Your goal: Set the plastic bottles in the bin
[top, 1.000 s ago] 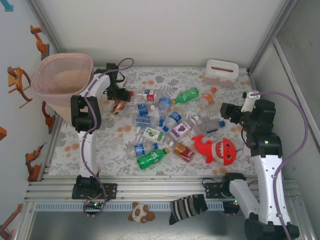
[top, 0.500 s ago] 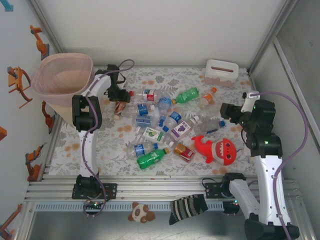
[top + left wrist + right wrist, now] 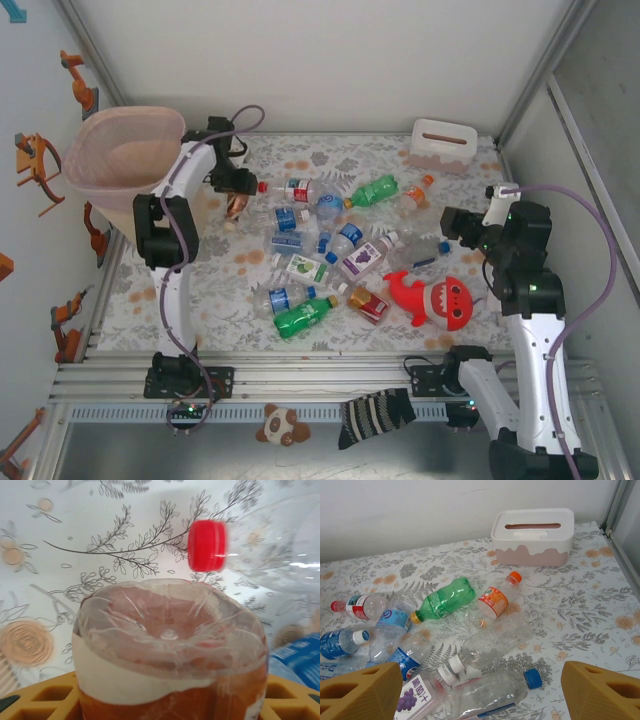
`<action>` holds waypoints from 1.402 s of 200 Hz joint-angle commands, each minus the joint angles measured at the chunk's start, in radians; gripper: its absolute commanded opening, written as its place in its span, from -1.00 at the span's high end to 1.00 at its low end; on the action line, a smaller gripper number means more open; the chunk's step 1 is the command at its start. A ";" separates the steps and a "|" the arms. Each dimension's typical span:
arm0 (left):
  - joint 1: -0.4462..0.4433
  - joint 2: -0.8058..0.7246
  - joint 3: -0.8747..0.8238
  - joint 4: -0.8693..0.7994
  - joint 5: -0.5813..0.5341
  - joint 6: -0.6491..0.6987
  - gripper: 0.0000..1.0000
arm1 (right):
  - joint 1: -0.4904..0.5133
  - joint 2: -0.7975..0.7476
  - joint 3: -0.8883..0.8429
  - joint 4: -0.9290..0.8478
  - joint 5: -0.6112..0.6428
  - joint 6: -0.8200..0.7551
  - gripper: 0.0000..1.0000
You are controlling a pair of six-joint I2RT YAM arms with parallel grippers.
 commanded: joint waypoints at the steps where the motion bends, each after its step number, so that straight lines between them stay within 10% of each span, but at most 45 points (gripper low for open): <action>1: -0.007 -0.113 0.010 -0.041 0.004 -0.026 -0.10 | 0.008 -0.012 -0.009 0.018 0.001 0.008 -0.64; 133: -0.037 -0.487 0.172 -0.070 -0.136 0.010 0.00 | 0.008 0.014 0.013 0.038 -0.020 0.008 -0.64; 280: 0.094 -0.638 -0.020 0.180 -0.592 0.245 0.12 | 0.011 0.033 0.022 0.053 -0.034 0.006 -0.64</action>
